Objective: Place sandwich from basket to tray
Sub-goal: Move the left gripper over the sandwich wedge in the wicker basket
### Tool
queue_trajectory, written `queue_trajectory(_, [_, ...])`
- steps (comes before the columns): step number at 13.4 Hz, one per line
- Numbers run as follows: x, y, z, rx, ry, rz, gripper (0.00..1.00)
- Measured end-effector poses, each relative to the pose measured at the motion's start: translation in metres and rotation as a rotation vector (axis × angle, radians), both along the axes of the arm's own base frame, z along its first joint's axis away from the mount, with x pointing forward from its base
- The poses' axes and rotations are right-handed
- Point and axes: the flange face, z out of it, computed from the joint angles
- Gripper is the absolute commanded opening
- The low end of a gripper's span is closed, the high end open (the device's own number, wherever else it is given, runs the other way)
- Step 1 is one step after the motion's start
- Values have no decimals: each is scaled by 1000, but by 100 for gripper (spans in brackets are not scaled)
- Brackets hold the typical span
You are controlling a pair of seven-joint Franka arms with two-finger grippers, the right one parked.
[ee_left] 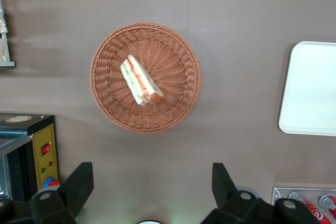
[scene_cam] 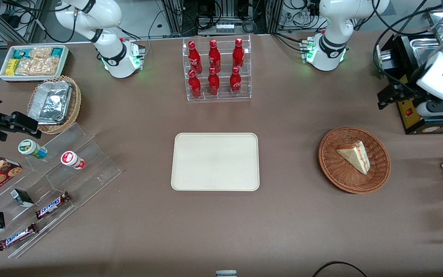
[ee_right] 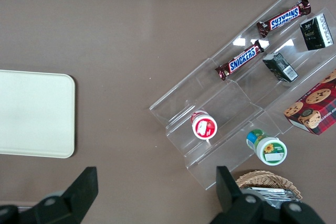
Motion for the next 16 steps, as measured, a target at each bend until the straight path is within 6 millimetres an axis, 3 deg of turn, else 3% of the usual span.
queue_trajectory(6, [24, 93, -64, -9, 91, 175, 100])
queue_trajectory(11, [30, 97, -133, 4, 110, 320, 100])
queue_trajectory(16, [14, 95, -234, 14, 62, 482, 100])
